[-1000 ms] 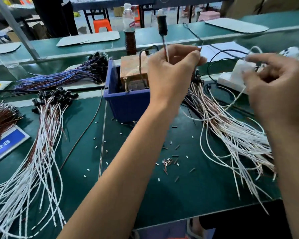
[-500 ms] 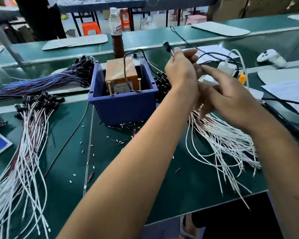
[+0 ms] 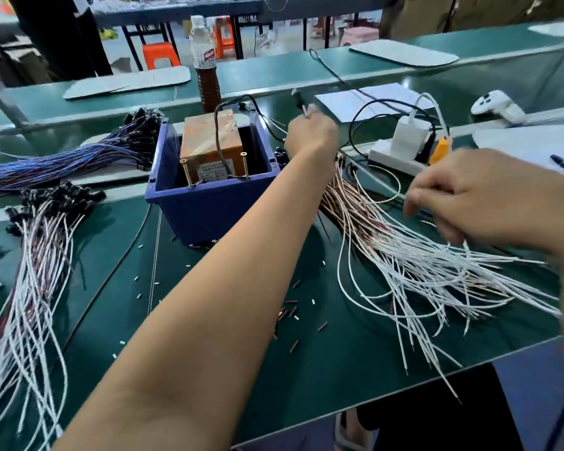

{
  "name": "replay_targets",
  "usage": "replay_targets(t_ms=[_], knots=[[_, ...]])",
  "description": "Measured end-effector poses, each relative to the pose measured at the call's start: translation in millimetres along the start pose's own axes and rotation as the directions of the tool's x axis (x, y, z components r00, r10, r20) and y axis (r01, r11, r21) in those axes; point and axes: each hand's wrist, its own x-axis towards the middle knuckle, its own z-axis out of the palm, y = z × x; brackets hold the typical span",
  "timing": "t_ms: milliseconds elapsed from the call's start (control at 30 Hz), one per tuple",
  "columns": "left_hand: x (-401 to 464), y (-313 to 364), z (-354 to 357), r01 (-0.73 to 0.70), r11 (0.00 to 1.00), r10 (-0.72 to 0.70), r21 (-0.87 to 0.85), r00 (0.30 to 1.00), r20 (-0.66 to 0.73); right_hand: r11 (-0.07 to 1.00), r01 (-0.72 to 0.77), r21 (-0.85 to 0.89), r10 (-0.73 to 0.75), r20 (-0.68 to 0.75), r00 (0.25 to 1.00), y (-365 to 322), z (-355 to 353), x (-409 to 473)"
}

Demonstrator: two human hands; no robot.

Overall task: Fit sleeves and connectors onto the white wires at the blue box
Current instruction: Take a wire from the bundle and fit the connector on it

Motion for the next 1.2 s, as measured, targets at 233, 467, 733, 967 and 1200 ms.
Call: replay_targets(t_ms=[233,467,733,967,1200], knots=[[1.2,-29.8,-1.2,0.145,0.986,-0.144,-0.081,0.989,0.015,0.978,-0.075,-0.194,0.073,-0.019,0.997,6.2,49.9,22.6],[0.8,-44.5,0.4,-0.07,0.944,0.078,0.322,0.997,-0.011,0.983,-0.132,-0.13,0.121,-0.086,0.989,5.9,67.1,31.8],[-35.3,-50.5,-14.9,-0.223,0.928,0.217,0.299,0.975,0.056,0.999,-0.029,0.025,0.035,-0.272,0.962,-21.1,64.8,37.2],[-62.9,-59.5,-129.3,-0.205,0.863,-0.027,0.463,0.894,0.446,0.922,0.368,0.121,-0.368,-0.024,0.93,-83.4,81.5,39.0],[-63.0,-58.8,-246.3,-0.182,0.637,0.063,0.749,0.981,0.185,0.835,0.509,0.211,-0.53,0.057,0.846,-161.6,136.2,45.7]])
